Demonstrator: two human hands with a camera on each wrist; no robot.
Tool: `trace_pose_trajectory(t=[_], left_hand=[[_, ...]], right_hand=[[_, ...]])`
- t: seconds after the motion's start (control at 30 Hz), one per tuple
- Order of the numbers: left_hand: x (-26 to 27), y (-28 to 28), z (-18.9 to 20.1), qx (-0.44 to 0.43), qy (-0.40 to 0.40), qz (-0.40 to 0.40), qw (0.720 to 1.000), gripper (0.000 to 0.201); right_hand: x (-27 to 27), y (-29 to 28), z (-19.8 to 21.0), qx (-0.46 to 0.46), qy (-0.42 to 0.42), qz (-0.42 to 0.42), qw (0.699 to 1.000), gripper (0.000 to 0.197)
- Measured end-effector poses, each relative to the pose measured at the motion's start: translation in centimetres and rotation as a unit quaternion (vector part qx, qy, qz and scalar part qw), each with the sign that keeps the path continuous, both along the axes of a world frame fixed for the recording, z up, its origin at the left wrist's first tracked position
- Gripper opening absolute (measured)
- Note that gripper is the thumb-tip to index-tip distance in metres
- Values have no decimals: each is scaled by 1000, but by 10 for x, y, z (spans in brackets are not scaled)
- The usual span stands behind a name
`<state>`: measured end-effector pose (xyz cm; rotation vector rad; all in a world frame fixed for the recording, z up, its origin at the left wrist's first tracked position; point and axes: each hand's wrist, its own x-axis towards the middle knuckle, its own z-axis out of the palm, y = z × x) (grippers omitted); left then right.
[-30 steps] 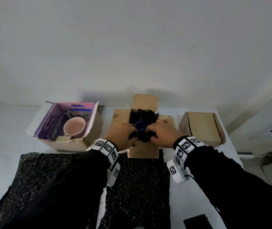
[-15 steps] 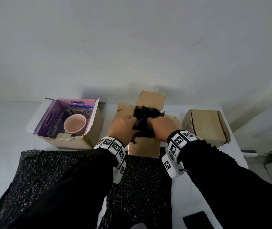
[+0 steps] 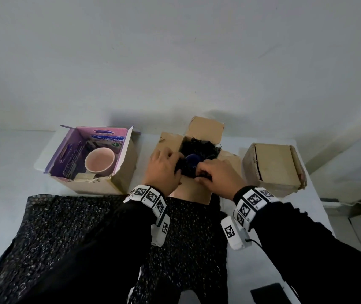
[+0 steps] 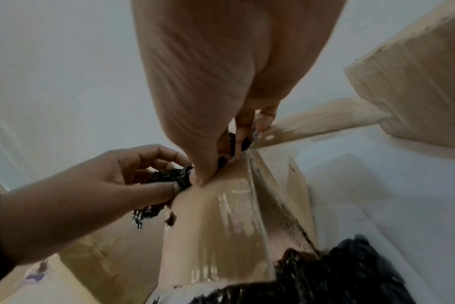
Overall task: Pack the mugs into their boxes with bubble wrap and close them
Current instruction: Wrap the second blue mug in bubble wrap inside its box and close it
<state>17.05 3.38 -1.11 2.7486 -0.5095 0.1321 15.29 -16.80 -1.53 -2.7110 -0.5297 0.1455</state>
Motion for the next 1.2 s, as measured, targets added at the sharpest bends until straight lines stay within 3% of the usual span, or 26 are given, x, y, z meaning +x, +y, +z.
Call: trace_pose_trajectory(t=[0.13,0.27,0.33,0.43,0.53,0.63,0.73,0.83,0.9,1.03,1.13,1.2], left_hand=[[6,2,8,-71,63,7,995,31],[-1,0,8,-26,40,-68,997,24],[-6,-1,5,-5,33,-101,994,31],[-9,3,-3,41,5,-132,990,43],[-9,7,-2,62,-25,-104,992,42],[-4,6,8,109,31,-106,988,38],[11,4,18,81,90,-103,987,47],[24,2,13,108,36,-118,986,63],[28,0,15,145,56,-126,980,70],[32,-5,21,125,85,-135,979,41],[23,-6,14,111,91,-159,977,33],[20,-2,10,48,103,-172,979,31]], right_hand=[[-5,4,1,-69,-32,-4,997,22],[-8,2,2,-119,5,4,993,38],[-7,-1,3,-130,19,14,991,45],[-7,0,2,-160,8,15,987,43],[-13,5,-2,-159,-26,-8,987,36],[-16,7,-4,-153,-17,-25,988,30],[-12,7,-3,-168,7,-21,985,32],[-8,8,-3,-151,27,-28,988,31],[-10,8,-5,-139,24,-33,990,31],[-11,7,-7,-127,26,-44,991,30],[-6,5,-6,-119,45,-42,991,31],[-4,3,-6,-118,51,-33,991,32]])
